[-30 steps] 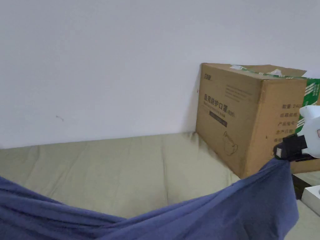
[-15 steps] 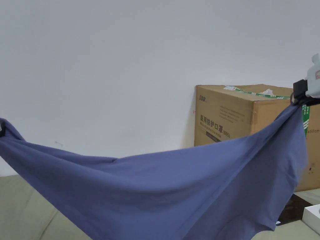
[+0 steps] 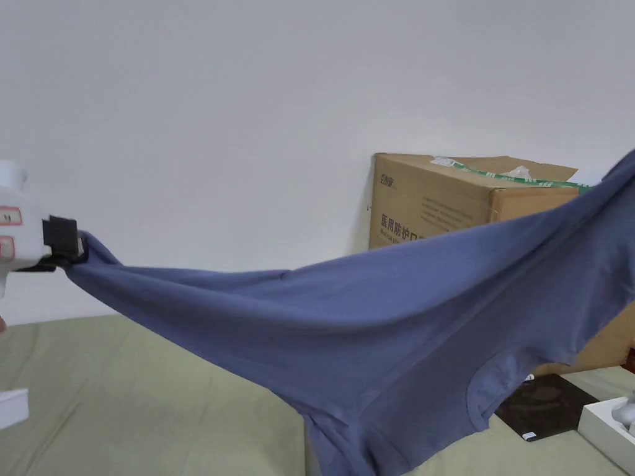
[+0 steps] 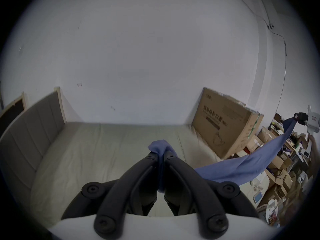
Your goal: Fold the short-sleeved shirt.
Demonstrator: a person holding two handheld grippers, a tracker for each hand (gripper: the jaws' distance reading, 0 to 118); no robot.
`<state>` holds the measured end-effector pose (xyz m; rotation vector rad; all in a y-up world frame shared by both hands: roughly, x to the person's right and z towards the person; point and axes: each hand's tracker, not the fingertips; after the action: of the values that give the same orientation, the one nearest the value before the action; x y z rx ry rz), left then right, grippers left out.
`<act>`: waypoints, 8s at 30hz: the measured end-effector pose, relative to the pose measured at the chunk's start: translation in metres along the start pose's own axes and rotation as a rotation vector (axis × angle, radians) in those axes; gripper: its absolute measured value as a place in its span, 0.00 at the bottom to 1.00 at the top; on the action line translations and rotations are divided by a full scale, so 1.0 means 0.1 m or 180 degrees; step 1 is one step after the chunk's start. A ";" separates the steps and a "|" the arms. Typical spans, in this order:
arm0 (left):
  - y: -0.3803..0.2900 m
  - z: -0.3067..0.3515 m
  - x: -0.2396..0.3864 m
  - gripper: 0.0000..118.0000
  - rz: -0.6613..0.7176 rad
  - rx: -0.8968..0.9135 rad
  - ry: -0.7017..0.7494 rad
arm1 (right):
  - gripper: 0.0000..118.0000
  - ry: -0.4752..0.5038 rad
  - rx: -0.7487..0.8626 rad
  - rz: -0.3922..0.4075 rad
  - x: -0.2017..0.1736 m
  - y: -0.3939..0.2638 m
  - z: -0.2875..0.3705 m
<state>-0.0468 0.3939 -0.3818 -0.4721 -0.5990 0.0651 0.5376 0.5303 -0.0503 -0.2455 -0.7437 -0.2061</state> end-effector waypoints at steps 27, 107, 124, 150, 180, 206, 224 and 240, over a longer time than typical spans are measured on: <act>-2.84 0.08 -1.48 0.77 0.0644 -0.1790 0.0597 | 0.91 0.0151 -0.2892 -0.0115 0.02 -4.50 -0.35; -3.53 0.47 -1.09 0.03 0.0799 -0.0663 0.0759 | 0.96 0.0456 -0.3141 0.0645 -2.27 -4.36 -3.16; -3.46 0.50 -1.11 0.03 0.0937 -0.0680 0.0745 | 0.05 0.1222 -0.3004 0.0595 -2.24 -4.08 -2.46; -0.72 1.62 -0.59 0.03 0.0326 0.0658 0.0273 | 0.05 0.1513 -0.1213 0.0237 -1.74 -1.04 0.04; -1.12 0.75 -1.16 0.03 0.0700 0.0715 0.0781 | 0.05 0.1575 -0.1134 -0.0045 -2.38 -2.29 -1.08; -2.89 1.58 -1.07 0.03 0.0815 -0.0720 0.0478 | 0.05 0.1196 -0.2524 -0.0603 -0.90 -4.73 0.50; -2.93 1.62 -1.02 0.97 0.1418 -0.0126 0.0188 | 0.86 0.1147 -0.1183 -0.0008 -1.39 -4.36 0.97; -2.44 1.82 -0.45 0.00 0.0100 0.0583 0.0453 | 0.01 0.1812 -0.0197 -0.0116 -1.95 -4.12 1.54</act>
<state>-0.2042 0.2419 -0.1653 -0.3055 -0.4413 0.1142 0.1878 0.2019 -0.0147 -0.2175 -0.1772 -0.3169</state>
